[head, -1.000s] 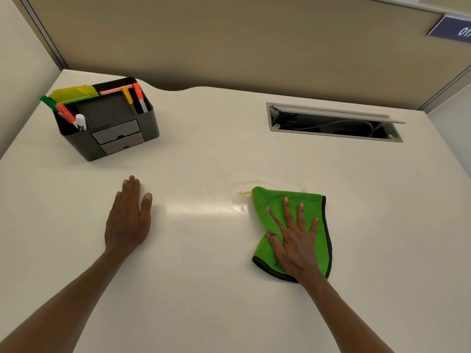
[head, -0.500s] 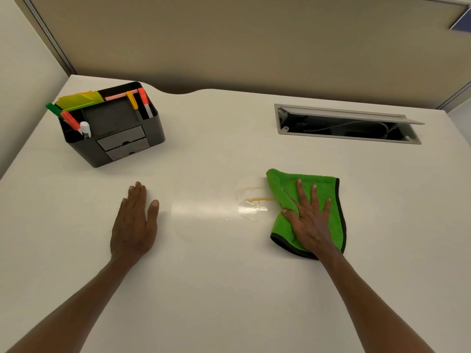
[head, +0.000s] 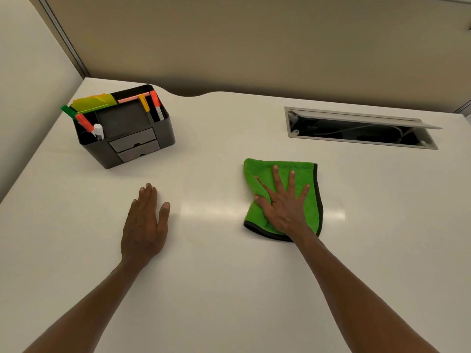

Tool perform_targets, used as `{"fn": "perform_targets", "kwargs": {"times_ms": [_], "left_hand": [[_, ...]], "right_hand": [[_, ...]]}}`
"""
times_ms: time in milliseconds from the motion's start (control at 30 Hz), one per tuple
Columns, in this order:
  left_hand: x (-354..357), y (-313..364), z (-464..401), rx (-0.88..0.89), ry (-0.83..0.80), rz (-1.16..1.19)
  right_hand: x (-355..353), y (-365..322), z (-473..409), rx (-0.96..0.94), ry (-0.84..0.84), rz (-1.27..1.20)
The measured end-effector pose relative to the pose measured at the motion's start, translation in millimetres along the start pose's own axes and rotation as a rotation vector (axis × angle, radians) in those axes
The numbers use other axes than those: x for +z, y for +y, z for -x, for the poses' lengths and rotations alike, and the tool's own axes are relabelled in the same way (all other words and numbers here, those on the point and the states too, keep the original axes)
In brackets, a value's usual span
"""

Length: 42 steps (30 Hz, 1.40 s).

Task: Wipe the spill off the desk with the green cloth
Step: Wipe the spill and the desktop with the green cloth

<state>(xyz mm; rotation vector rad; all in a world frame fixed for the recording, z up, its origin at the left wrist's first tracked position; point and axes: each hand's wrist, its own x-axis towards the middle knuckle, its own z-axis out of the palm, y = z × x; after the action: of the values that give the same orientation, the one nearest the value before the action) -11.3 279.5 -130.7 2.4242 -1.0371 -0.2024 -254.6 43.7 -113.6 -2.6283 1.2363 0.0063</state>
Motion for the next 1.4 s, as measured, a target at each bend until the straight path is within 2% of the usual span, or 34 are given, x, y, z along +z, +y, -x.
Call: {"fn": "perform_targets", "kwargs": {"times_ms": [433,700,1133,1400], "left_hand": [[-1,0,0,0.007,0.002,0.012],[-1,-3,-1,0.017,0.001,0.008],[-3,1,0,0.002,-0.007,0.036],[-4,3,0,0.014,-0.010,0.072]], "right_hand": [[19,-61,16,-0.201,0.011,0.129],[20,-66,59,-0.342,0.034,0.121],[24,-65,99,-0.320,0.027,0.112],[36,-122,84,-0.282,0.040,0.064]]}}
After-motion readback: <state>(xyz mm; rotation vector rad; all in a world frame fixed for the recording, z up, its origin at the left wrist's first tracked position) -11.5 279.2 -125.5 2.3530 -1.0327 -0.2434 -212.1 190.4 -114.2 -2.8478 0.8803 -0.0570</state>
